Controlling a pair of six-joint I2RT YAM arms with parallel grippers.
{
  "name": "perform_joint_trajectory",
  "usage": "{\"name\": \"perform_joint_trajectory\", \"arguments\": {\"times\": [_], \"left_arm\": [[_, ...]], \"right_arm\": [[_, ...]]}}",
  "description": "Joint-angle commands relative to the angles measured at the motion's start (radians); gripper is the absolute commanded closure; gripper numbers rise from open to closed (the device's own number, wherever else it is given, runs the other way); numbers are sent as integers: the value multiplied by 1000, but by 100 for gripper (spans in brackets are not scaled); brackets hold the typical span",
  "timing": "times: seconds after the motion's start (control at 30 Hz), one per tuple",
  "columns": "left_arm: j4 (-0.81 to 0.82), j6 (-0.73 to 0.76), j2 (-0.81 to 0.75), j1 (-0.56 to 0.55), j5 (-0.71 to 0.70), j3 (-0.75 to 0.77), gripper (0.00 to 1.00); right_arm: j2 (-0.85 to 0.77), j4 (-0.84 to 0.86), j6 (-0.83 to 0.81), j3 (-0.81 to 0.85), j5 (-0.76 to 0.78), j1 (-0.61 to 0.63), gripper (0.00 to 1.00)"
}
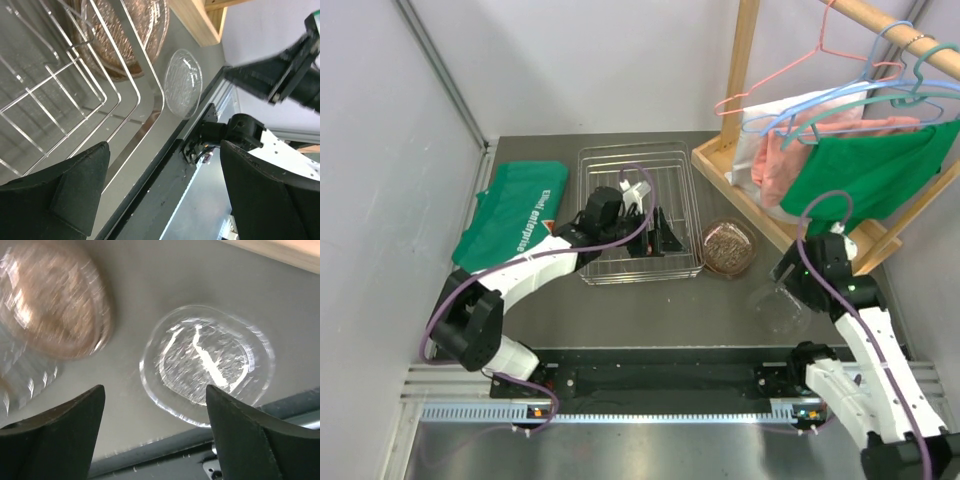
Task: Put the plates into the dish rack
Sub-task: Insert the plate into the dish rack.
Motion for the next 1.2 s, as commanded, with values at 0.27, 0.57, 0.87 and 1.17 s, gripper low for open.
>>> {"name": "perform_joint_trajectory", "arguments": {"times": [0.27, 0.57, 0.87, 1.17], "left_arm": [[-144, 139, -68, -2, -77, 65, 4], [-199, 214, -26, -1, -74, 101, 4], [-259, 286, 8, 4, -91, 134, 4], [-274, 289, 28, 7, -97, 156, 4]], "right_arm": [[152, 27, -70, 0, -81, -355, 17], [237, 18, -26, -27, -81, -390, 13], [238, 105, 72, -186, -158, -389, 10], [228, 291, 111, -283, -221, -389, 17]]}}
